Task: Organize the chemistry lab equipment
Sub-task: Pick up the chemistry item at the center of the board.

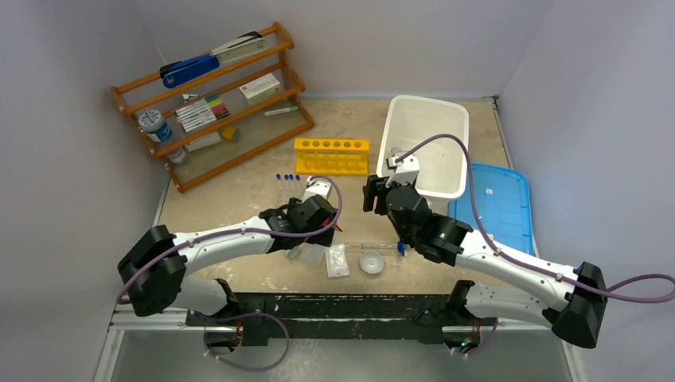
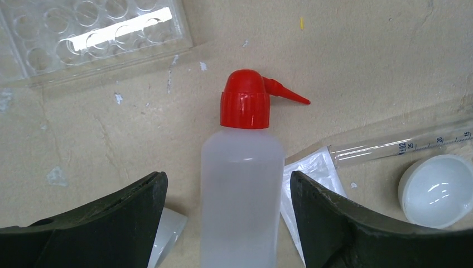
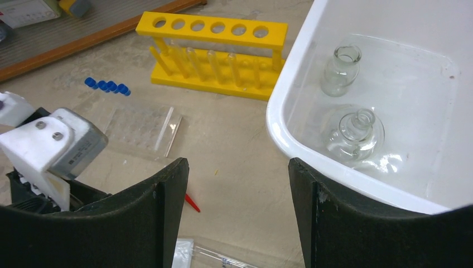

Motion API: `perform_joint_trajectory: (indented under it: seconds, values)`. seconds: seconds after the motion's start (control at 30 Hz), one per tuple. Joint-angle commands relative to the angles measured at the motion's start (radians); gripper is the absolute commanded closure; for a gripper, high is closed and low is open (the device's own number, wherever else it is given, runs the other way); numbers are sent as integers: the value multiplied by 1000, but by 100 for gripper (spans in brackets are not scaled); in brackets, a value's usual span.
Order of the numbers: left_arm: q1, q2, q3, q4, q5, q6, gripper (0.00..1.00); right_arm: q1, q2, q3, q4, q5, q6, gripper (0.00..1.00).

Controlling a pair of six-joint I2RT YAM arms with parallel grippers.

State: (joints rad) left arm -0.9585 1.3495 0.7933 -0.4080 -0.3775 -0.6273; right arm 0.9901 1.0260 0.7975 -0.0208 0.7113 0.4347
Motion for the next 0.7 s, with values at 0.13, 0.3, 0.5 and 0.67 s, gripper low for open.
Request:
perform_joint_trajectory:
  seconds: [0.13, 0.3, 0.5, 0.67]
  values:
    - [-11, 60, -24, 113, 67, -3, 28, 4, -11, 3, 21, -18, 1, 31]
    - [-12, 94, -31, 139, 95, -5, 29, 5, -1, 4, 20, -18, -7, 31]
    - [-14, 120, -32, 152, 109, 0, 41, 4, 1, 0, 21, -18, -6, 31]
    - [-14, 81, -36, 162, 91, 0, 56, 5, 0, -1, 22, -25, 0, 31]
